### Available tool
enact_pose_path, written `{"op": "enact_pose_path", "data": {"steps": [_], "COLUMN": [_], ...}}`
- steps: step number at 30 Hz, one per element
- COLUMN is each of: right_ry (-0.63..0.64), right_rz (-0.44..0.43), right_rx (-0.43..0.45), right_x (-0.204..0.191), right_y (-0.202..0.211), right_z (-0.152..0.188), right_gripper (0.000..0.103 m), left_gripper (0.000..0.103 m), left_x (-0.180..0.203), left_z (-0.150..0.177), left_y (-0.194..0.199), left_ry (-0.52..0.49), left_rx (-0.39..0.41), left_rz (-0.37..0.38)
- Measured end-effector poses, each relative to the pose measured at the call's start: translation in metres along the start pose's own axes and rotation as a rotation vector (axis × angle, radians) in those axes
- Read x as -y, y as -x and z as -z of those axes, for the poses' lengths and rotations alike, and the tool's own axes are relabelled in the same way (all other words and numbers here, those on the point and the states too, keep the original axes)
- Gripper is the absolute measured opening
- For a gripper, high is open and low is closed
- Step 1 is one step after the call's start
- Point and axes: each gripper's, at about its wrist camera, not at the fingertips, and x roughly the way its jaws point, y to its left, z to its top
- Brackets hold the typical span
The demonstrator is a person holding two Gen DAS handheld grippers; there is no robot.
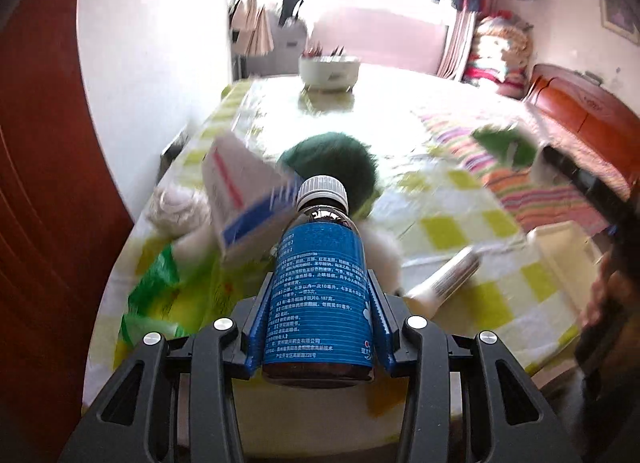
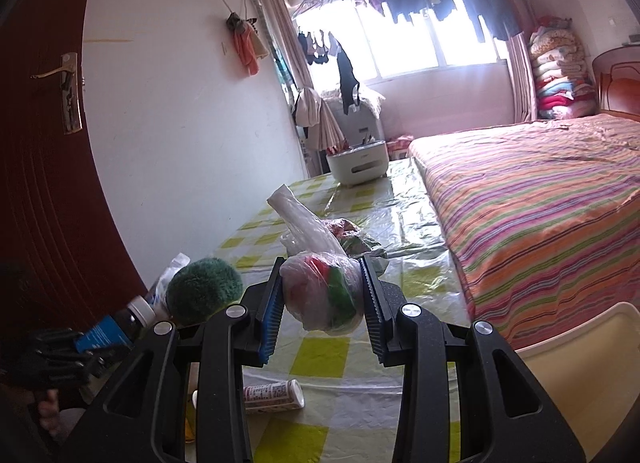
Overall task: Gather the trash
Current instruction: 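Carry the plastic bag to the cream bin and release it with the right gripper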
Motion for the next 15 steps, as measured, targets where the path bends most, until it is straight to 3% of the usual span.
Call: {"op": "enact_pose_path", "data": {"steps": [6, 15], "right_ry": [-0.002, -0.014], "right_rz": [0.057, 0.199], "right_rx": [0.039, 0.072], "right_x": [0.008, 0.031], "right_y": [0.014, 0.032], "right_z": [-0.001, 0.003], "right_gripper": [0.035, 0.035], "left_gripper": [0.041, 0.041], "left_x": [0.035, 0.091], "left_z": [-0.019, -0.036], "left_y": [0.003, -0.01], "left_ry": [-0.018, -0.085], "left_rx": [0.063, 0.079], "left_rz": [0.11, 0.28]}}
